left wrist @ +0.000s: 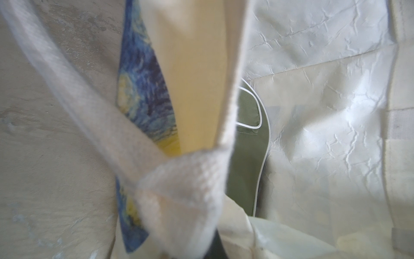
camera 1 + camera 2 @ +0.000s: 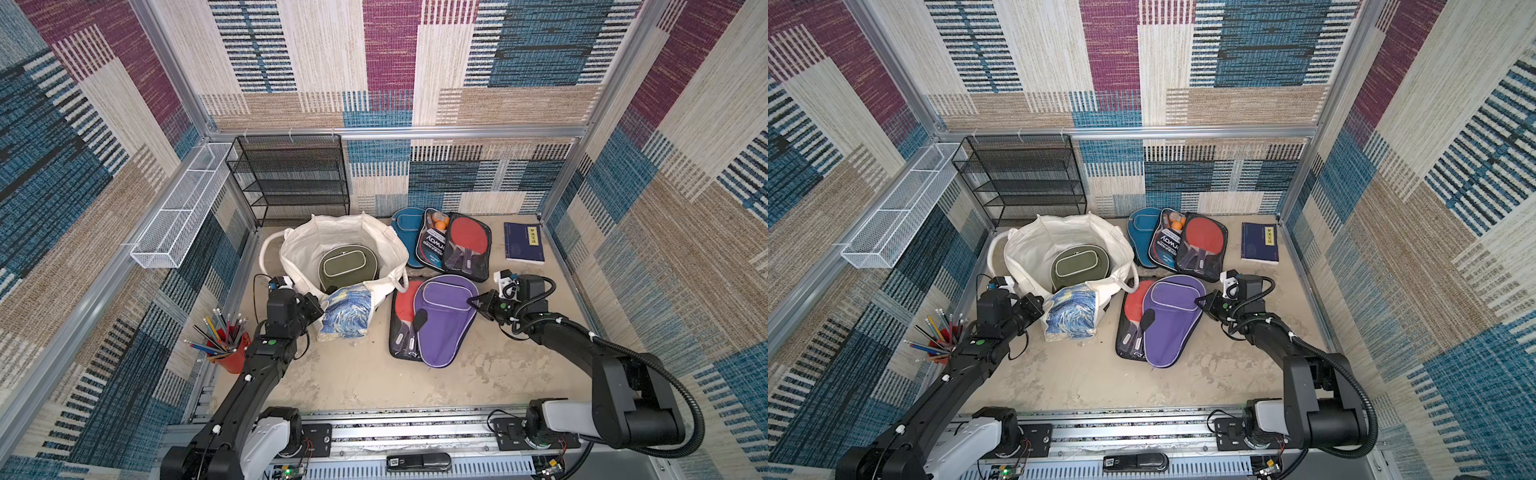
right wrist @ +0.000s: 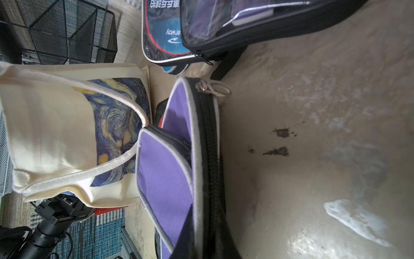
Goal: Remove the ping pong set from the canvas bag
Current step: Place the ping pong set at the ping pong set.
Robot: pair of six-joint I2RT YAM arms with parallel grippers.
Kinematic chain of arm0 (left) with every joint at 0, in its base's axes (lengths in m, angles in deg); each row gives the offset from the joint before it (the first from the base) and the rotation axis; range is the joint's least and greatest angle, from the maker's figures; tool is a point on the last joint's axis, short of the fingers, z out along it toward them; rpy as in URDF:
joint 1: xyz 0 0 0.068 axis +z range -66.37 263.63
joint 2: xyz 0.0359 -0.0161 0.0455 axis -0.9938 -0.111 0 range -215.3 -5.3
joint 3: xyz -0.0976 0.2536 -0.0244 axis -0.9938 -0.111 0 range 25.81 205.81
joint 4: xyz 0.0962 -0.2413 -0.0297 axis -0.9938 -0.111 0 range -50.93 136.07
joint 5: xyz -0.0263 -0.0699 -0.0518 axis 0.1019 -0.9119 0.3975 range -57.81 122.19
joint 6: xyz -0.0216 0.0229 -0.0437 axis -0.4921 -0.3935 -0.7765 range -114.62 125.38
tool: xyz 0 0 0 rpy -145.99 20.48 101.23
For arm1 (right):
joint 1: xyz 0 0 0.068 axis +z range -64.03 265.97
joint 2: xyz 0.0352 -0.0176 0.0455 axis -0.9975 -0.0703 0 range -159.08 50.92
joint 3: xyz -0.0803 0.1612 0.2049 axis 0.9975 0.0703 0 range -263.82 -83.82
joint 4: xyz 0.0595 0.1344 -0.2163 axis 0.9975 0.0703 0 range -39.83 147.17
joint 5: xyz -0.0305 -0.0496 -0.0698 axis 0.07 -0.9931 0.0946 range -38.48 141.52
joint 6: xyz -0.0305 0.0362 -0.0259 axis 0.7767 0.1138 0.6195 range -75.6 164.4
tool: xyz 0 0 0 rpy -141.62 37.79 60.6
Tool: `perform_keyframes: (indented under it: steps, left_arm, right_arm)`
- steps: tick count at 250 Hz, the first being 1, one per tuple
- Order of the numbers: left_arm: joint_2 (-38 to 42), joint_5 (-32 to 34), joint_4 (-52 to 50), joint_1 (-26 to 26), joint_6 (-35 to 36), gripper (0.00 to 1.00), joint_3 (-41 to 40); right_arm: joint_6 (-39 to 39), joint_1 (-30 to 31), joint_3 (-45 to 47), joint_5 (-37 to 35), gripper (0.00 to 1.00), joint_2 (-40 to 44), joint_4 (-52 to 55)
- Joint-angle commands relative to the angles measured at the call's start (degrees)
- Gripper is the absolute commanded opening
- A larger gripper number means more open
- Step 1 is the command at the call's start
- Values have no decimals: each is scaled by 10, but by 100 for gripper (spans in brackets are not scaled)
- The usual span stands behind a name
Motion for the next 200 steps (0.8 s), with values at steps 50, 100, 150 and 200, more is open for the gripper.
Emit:
perform_keyframes:
  steps: [50, 100, 150, 200]
  left_arm:
    - [-18, 14, 10, 1, 7, 0, 3]
    - [-16, 14, 10, 2, 5, 0, -1]
    - [-11, 7, 8, 2, 5, 0, -2]
    - [-9, -1, 10, 2, 3, 0, -4]
  right_arm:
    - [24, -7, 15, -28, 29, -32, -52]
    - [31, -7, 11, -41, 46, -40, -58]
    - [43, -8, 1, -64, 74, -25, -39]
    - [63, -8, -9, -103, 100, 9, -7]
